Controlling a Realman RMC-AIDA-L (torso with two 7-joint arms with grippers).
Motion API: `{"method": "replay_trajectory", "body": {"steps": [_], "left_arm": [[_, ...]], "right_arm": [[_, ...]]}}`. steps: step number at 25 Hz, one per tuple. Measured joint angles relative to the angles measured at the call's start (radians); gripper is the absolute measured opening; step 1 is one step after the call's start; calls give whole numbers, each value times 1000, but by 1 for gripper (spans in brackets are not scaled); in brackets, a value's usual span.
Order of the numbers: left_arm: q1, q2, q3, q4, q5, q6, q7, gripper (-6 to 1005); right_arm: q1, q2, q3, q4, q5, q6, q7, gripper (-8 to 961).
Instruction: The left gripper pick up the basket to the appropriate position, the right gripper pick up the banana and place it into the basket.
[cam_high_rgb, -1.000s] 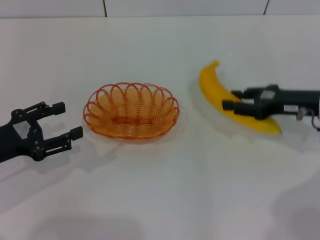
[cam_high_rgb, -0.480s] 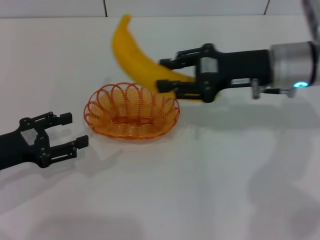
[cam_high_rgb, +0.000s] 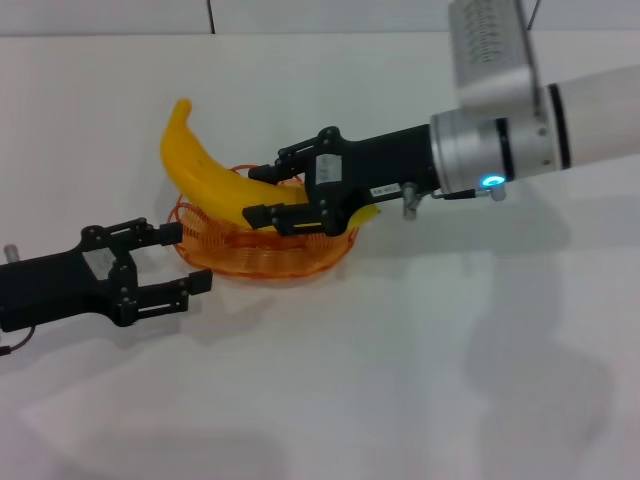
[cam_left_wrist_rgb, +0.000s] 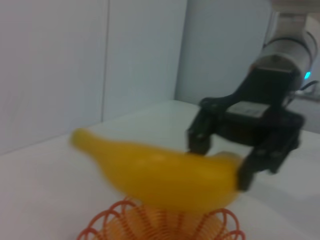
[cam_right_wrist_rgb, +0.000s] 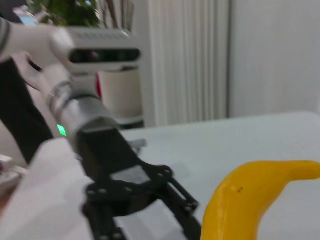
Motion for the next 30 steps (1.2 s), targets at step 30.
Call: {"method": "replay_trajectory", "body": {"steps": [30], "left_arm": [[12, 15, -46, -11, 2, 9, 7, 782]], "right_arm": [[-482, -12, 60, -223, 211, -228, -270, 679]]}}
